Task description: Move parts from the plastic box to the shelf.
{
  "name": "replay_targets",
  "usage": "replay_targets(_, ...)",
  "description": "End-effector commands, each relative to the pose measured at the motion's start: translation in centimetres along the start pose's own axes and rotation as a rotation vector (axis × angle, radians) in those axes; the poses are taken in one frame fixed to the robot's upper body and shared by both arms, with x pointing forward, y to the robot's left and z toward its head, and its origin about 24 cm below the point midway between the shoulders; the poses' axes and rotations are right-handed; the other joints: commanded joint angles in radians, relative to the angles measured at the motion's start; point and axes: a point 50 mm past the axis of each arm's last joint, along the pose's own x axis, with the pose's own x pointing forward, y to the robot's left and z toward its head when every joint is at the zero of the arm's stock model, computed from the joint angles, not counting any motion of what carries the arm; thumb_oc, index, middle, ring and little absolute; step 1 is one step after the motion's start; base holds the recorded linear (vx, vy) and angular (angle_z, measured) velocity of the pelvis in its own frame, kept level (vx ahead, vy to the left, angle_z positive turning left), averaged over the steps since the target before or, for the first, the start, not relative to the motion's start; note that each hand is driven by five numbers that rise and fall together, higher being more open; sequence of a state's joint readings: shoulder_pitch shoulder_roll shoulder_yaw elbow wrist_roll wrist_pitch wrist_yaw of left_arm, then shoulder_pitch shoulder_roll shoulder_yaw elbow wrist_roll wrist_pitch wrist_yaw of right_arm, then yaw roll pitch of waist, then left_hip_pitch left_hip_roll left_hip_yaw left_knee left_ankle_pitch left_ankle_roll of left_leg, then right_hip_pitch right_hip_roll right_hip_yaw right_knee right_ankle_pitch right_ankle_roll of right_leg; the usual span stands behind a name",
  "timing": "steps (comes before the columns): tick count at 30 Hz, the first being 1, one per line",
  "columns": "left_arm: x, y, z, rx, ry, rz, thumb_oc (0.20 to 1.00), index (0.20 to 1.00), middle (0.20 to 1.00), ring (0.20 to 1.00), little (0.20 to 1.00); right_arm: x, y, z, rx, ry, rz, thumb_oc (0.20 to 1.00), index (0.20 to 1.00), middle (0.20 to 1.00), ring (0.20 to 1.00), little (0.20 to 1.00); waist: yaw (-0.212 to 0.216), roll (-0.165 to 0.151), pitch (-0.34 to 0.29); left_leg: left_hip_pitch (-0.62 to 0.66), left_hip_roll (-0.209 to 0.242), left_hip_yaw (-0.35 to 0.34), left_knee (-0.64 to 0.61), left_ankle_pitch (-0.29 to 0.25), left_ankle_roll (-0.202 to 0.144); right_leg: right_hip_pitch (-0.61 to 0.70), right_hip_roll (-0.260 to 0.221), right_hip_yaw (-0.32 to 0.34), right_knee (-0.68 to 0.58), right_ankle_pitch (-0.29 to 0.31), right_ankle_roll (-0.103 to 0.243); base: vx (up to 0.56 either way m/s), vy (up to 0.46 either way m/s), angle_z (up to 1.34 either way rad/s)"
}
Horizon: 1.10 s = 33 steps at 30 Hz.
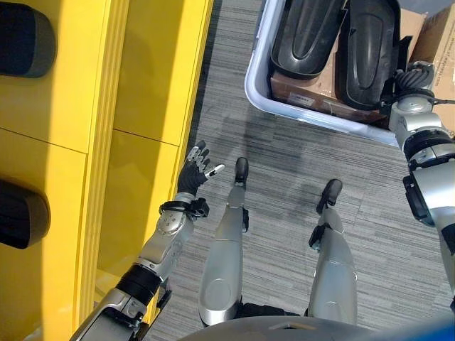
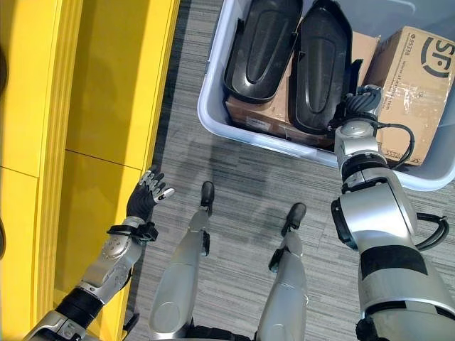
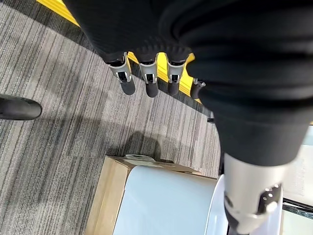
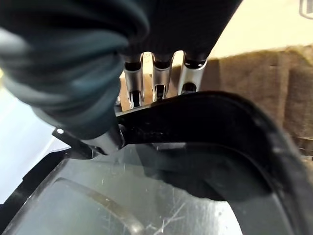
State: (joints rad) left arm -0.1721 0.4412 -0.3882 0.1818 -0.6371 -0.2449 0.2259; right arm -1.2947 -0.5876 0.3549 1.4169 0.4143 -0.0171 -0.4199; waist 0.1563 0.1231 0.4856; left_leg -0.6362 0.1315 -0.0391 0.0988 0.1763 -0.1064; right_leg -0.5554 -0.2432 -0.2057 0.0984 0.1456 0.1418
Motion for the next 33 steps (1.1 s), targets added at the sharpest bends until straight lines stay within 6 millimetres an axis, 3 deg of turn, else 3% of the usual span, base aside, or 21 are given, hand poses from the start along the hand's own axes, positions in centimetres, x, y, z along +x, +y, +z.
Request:
replay_targets(1,-0.3,-0.8,1.6,0.023,-0.079,-0.069,1.000,1.000,1.000,1.000,1.000,-0.5,1.5,-0.5,0.068,0.014,0.072,0.200,0.200,0.200,0.200,0.200,0.045,-0.011,0.034,0.064,-0.032,-0.028,0.074,-0.165,0.026,-0.069,-0.045,0.058,0.135,-0.061,0.019,0.00,0.000,0.00)
replay_targets(6,-0.5,-0.5,1.4,0.026,-0.067,-0.064,1.000,1.000,1.000,1.000,1.000,-0.6,1.4,-1.0,0.163,0.037,0.067,0.200,0.200,0.200,0.200,0.200,0.043,-0.016,0.034,0.095,-0.029,-0.030,0.059,-0.157,0.024,-0.034,-0.043,0.050,0.120,-0.059,0.020,0.00,0.000,0.00)
replay_targets(15,-1.1,0.7,0.7,0.035,-0.027,-0.039,1.000,1.000,1.000,1.000,1.000,-1.4,3.0,-1.2,0.330,0.025,0.101,0.200,0.200,0.200,0.200,0.200,0.029,-0.048,0.020,0.158,-0.020,-0.033,0.029,-0.144,0.018,0.039,-0.037,0.039,0.089,-0.052,0.019,0.00,-0.001,0.00)
replay_targets(33,-3.0,2.9,-0.7,0.032,0.058,0.009,1.000,1.000,1.000,1.000,1.000,-4.0,4.7,-2.3,0.493,-0.076,0.180,0.200,0.200,0.200,0.200,0.200,-0.016,-0.119,-0.091,0.304,0.013,-0.028,-0.060,-0.111,0.008,0.179,-0.022,0.042,0.006,-0.027,0.023,0.01,0.000,0.00)
